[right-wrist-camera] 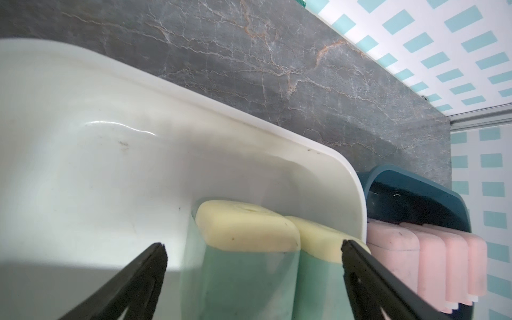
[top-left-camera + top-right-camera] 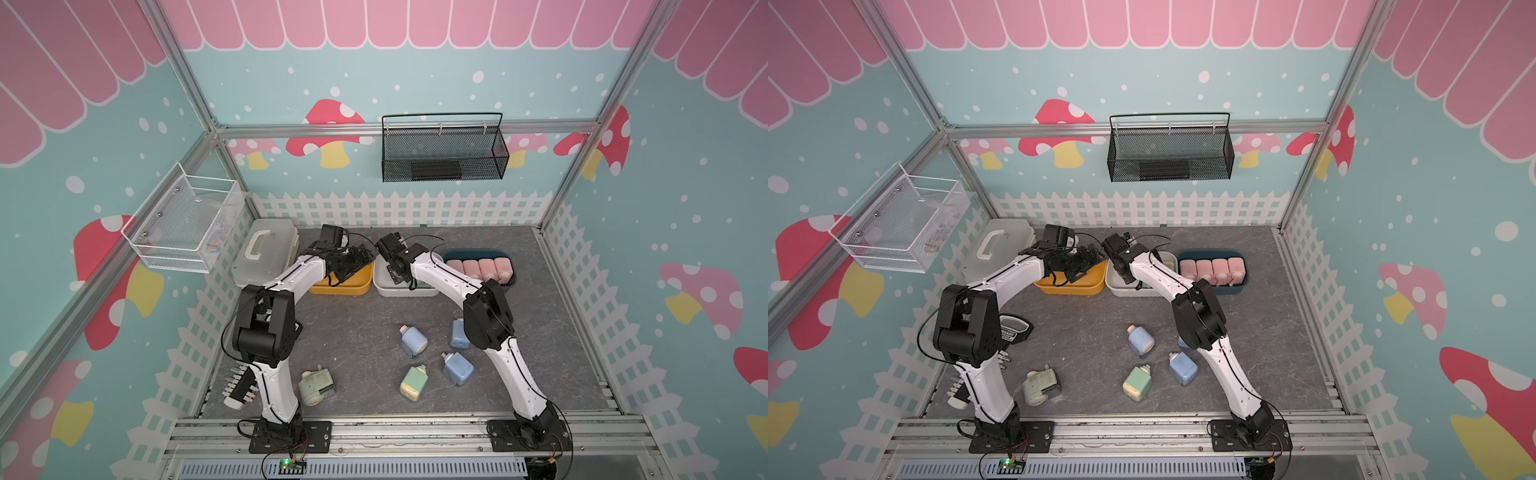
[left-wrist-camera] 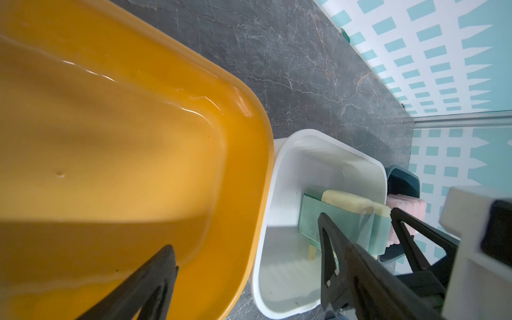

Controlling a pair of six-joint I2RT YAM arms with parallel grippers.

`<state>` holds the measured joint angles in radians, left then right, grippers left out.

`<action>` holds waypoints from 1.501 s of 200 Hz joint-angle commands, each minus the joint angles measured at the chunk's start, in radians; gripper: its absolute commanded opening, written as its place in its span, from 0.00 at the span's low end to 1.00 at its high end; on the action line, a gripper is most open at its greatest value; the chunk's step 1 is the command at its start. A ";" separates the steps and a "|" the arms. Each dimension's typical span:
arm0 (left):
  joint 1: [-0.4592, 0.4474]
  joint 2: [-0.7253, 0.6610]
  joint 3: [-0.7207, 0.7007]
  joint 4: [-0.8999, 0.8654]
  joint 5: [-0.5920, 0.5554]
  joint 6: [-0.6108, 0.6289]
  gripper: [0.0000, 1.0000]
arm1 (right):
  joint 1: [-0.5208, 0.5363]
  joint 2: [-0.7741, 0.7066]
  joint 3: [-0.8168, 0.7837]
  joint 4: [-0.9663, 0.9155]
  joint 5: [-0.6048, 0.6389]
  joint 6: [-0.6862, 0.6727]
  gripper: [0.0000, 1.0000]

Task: Place the pencil sharpeners by color into the storage box
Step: Place the pencil sharpener in the storage box.

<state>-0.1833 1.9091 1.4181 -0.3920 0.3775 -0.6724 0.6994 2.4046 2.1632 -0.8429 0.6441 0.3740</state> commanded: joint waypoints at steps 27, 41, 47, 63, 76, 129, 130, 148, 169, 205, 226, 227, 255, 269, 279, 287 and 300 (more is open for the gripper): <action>0.010 -0.016 -0.011 -0.005 0.004 0.022 0.95 | -0.014 0.035 0.028 -0.054 0.082 -0.021 0.99; 0.010 -0.018 -0.010 -0.007 0.004 0.021 0.95 | -0.016 0.040 0.033 -0.059 0.087 -0.027 0.99; 0.010 -0.018 -0.011 -0.005 0.004 0.022 0.95 | -0.016 0.041 0.035 -0.059 0.089 -0.030 0.99; 0.010 -0.018 -0.011 -0.005 0.003 0.021 0.95 | -0.018 0.047 0.044 -0.068 0.098 -0.038 0.99; 0.010 -0.016 -0.010 -0.005 0.004 0.021 0.95 | -0.018 0.053 0.053 -0.078 0.107 -0.041 0.98; 0.011 -0.026 -0.011 -0.006 0.006 0.019 0.95 | -0.017 0.059 0.074 -0.094 0.075 -0.044 0.99; 0.010 -0.026 -0.010 -0.006 0.005 0.018 0.95 | -0.017 0.059 0.074 -0.094 0.073 -0.044 0.99; 0.010 -0.039 -0.014 -0.006 0.007 0.020 0.95 | -0.017 0.051 0.082 -0.094 0.038 -0.049 0.99; 0.010 -0.059 -0.028 -0.006 0.003 0.019 0.95 | -0.017 0.030 0.089 -0.089 -0.017 -0.057 0.99; 0.010 -0.103 -0.056 -0.016 -0.021 0.010 0.95 | -0.016 -0.011 0.080 -0.077 -0.102 -0.060 0.99; 0.010 -0.129 -0.074 -0.023 -0.045 0.002 0.95 | -0.016 -0.048 0.037 -0.043 -0.131 -0.063 0.99; 0.010 -0.130 -0.074 -0.024 -0.045 0.002 0.95 | -0.016 -0.051 0.036 -0.040 -0.133 -0.063 0.98; 0.008 -0.158 -0.095 -0.035 -0.072 -0.008 0.95 | -0.015 -0.118 -0.051 0.030 -0.169 -0.073 0.98; 0.005 -0.171 -0.106 -0.037 -0.080 -0.009 0.95 | -0.016 -0.154 -0.100 0.067 -0.188 -0.079 0.99; 0.001 -0.182 -0.116 -0.040 -0.088 -0.010 0.95 | -0.017 -0.188 -0.144 0.104 -0.205 -0.082 0.99; -0.002 -0.190 -0.123 -0.042 -0.096 -0.009 0.95 | -0.016 -0.218 -0.184 0.140 -0.222 -0.086 0.99; -0.011 -0.203 -0.132 -0.048 -0.107 -0.004 0.95 | -0.016 -0.270 -0.252 0.198 -0.244 -0.089 0.99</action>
<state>-0.1848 1.7512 1.3075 -0.4168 0.3107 -0.6773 0.6868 2.2375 2.0052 -0.7658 0.4595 0.2985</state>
